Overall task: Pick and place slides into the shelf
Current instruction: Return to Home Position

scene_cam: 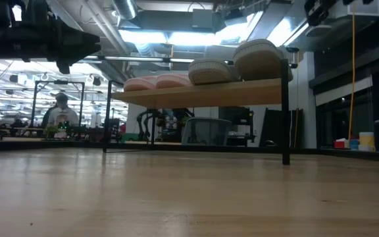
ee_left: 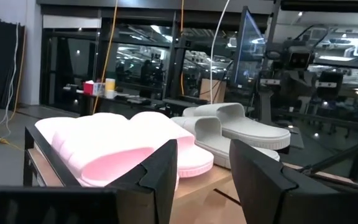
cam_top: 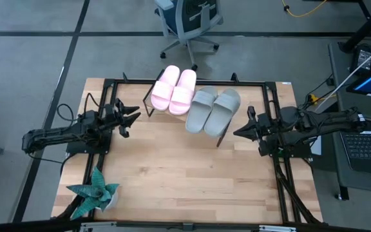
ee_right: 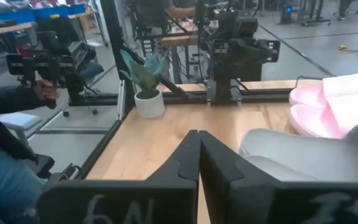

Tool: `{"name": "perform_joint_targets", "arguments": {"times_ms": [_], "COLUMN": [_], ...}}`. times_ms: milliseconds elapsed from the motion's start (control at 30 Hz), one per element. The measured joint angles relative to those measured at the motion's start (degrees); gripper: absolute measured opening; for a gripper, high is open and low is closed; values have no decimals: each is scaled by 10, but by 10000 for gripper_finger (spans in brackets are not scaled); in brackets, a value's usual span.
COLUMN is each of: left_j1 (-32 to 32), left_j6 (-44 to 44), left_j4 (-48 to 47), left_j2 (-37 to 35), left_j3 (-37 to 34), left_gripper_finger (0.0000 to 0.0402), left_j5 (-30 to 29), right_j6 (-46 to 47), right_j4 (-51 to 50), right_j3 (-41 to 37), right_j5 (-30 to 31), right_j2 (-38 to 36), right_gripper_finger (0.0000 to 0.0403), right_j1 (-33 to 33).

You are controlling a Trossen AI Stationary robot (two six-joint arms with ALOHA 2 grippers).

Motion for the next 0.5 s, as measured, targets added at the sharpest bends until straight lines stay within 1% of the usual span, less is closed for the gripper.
{"name": "perform_joint_targets", "arguments": {"times_ms": [100,200,267,367,500], "left_j1": [-3,-9,-12,-11,-11], "left_j6": [4,16,17,17,17], "left_j4": [0,-1,0,-1,-1], "left_j2": [0,0,0,0,0], "left_j3": [0,0,0,0,0], "left_gripper_finger": [139,139,139,139,139], "left_j5": [-2,-20,-36,-44,-44], "right_j6": [15,34,40,44,41], "right_j4": [74,175,217,224,142], "right_j3": [-58,-132,-174,-210,-220], "right_j5": [-16,-34,-39,-41,-46], "right_j2": [-5,-18,-39,-100,-195], "right_gripper_finger": [9,9,9,10,10], "right_j1": [0,0,-2,-8,-16]}}
